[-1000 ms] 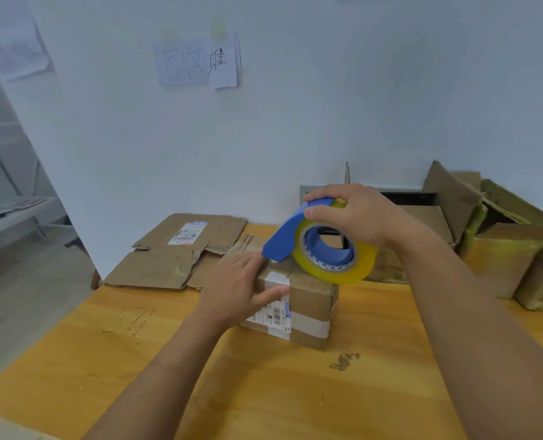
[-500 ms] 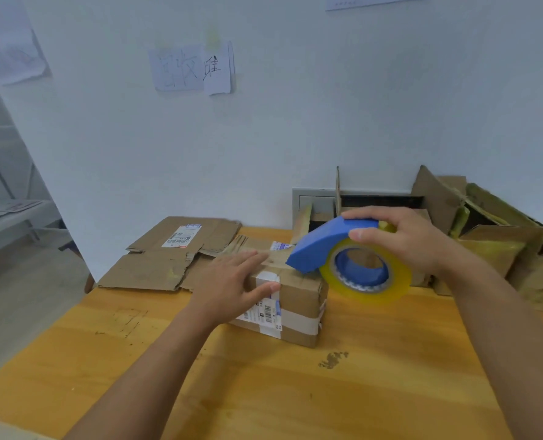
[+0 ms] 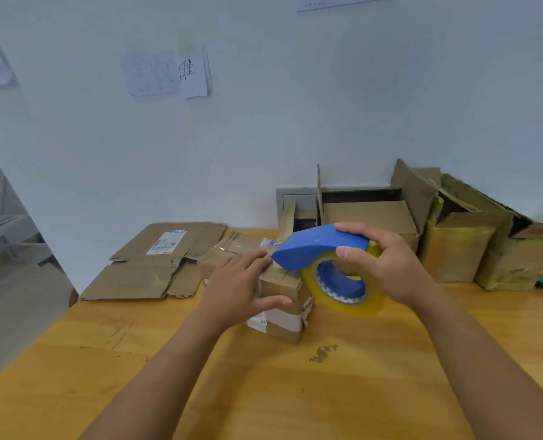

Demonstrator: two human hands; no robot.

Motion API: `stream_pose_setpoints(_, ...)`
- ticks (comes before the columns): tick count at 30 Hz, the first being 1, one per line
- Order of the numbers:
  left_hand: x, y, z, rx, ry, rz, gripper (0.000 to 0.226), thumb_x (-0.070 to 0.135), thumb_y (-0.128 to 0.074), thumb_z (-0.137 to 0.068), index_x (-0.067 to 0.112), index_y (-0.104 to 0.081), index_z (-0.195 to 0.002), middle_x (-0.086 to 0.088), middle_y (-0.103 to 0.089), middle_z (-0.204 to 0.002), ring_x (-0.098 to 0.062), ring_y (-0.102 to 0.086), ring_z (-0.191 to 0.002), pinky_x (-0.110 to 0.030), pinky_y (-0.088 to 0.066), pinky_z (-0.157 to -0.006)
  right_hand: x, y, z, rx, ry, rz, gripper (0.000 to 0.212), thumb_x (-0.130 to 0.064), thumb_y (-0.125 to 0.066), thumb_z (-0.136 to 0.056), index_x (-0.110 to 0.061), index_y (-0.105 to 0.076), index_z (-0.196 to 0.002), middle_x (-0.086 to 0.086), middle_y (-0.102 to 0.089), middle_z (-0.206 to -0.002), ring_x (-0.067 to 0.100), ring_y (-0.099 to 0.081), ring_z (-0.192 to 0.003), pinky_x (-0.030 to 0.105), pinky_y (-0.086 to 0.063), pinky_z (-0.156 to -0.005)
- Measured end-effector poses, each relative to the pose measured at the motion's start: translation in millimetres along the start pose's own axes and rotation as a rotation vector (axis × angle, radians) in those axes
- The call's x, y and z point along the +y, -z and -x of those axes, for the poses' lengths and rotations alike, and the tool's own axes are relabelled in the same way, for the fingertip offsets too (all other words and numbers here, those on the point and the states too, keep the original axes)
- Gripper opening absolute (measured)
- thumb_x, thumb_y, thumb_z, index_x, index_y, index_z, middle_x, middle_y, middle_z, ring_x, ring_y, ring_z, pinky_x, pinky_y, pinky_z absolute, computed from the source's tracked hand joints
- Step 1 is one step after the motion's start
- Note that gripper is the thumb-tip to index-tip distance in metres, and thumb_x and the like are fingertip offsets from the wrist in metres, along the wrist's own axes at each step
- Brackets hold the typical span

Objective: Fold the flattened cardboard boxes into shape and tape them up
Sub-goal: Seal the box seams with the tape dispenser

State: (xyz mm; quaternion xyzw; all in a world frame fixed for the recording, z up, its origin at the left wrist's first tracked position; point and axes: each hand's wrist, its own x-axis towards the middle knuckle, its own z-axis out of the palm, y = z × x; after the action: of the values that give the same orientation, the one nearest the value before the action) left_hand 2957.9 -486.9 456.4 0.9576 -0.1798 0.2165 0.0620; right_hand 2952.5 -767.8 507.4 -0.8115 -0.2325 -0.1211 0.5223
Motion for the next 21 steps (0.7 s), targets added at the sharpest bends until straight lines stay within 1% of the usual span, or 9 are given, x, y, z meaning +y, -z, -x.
stream_pose_setpoints(2, -13, 1, -5, -0.05, -0.036, 0.076, 0.103, 0.097, -0.031, -0.072, 0.029, -0.045, -0.147, 0.01, -0.039, -0.155, -0.013, -0.035, -0.141, -0.037, -0.025, -0.116, -3, -13, 5, 0.055, -0.018, 0.009, 0.036, -0.061, -0.063, -0.075, -0.059, -0.058, -0.111, -0.023, -0.059, -0.117, 0.0, -0.058, -0.102, 0.015, -0.05, -0.079)
stream_pose_setpoints(4, -17, 0, -6, -0.069, -0.061, 0.121, 0.098, 0.094, -0.036, -0.074, 0.035, -0.033, -0.153, 0.013, -0.029, -0.159, -0.008, -0.026, -0.144, -0.032, -0.019, -0.115, -5, -21, 8, 0.107, -0.015, 0.022, 0.036, -0.06, -0.062, -0.075, -0.059, -0.056, -0.11, -0.029, -0.057, -0.116, -0.005, -0.055, -0.103, 0.015, -0.047, -0.079)
stream_pose_setpoints(5, -16, -2, -5, -0.064, -0.069, 0.144, 0.097, 0.092, -0.038, -0.075, 0.037, -0.029, -0.154, 0.015, -0.028, -0.159, -0.007, -0.026, -0.143, -0.03, -0.021, -0.113, -5, -22, 9, 0.123, -0.017, 0.018, 0.036, -0.059, -0.062, -0.076, -0.058, -0.056, -0.111, -0.03, -0.056, -0.115, -0.008, -0.054, -0.103, 0.014, -0.045, -0.078)
stream_pose_setpoints(7, -10, -5, -3, -0.026, -0.083, 0.173, 0.094, 0.092, -0.042, -0.075, 0.041, -0.027, -0.152, 0.017, -0.033, -0.156, -0.006, -0.031, -0.138, -0.028, -0.024, -0.109, -5, -23, 11, 0.139, -0.021, 0.017, 0.037, -0.059, -0.062, -0.076, -0.056, -0.057, -0.113, -0.032, -0.055, -0.114, -0.011, -0.053, -0.102, 0.011, -0.044, -0.074)
stream_pose_setpoints(10, -2, -9, -4, 0.032, -0.089, 0.146, 0.083, 0.09, -0.043, -0.077, 0.044, -0.038, -0.147, 0.014, -0.046, -0.149, -0.011, -0.041, -0.131, -0.035, -0.031, -0.106, -5, -23, 12, 0.149, -0.011, 0.021, 0.04, -0.058, -0.062, -0.078, -0.052, -0.058, -0.117, -0.033, -0.055, -0.113, -0.013, -0.052, -0.102, 0.003, -0.043, -0.073)
stream_pose_setpoints(12, 0, -10, -4, 0.045, -0.059, 0.137, 0.078, 0.087, -0.042, -0.079, 0.043, -0.045, -0.143, 0.012, -0.049, -0.145, -0.013, -0.043, -0.129, -0.037, -0.031, -0.106, -6, -23, 14, 0.142, -0.008, 0.018, 0.04, -0.057, -0.062, -0.079, -0.051, -0.058, -0.118, -0.033, -0.055, -0.112, -0.013, -0.052, -0.102, 0.002, -0.041, -0.075)
stream_pose_setpoints(14, -1, -12, -3, 0.045, -0.042, 0.14, 0.076, 0.086, -0.042, -0.079, 0.042, -0.049, -0.141, 0.01, -0.052, -0.142, -0.014, -0.044, -0.128, -0.039, -0.031, -0.106, -6, -22, 18, 0.129, -0.006, 0.012, 0.04, -0.058, -0.063, -0.078, -0.054, -0.058, -0.117, -0.035, -0.056, -0.11, -0.01, -0.053, -0.102, 0.005, -0.044, -0.075)
stream_pose_setpoints(17, 0, -11, -4, 0.039, -0.04, 0.138, 0.074, 0.083, -0.044, -0.079, 0.041, -0.052, -0.139, 0.01, -0.052, -0.142, -0.013, -0.044, -0.128, -0.034, -0.028, -0.104, -3, -22, 34, 0.132, 0.009, -0.003, 0.042, -0.062, -0.064, -0.075, -0.058, -0.055, -0.117, -0.039, -0.053, -0.113, -0.004, -0.056, -0.102, 0.013, -0.05, -0.075)
stream_pose_setpoints(21, 5, -9, -3, 0.059, -0.069, 0.142, 0.071, 0.079, -0.046, -0.079, 0.039, -0.054, -0.138, 0.01, -0.053, -0.141, -0.013, -0.046, -0.127, -0.033, -0.026, -0.103, 4, -24, 54, 0.175, -0.001, -0.068, 0.045, -0.063, -0.064, -0.071, -0.06, -0.056, -0.115, -0.034, -0.058, -0.114, 0.0, -0.059, -0.101, 0.012, -0.049, -0.075)
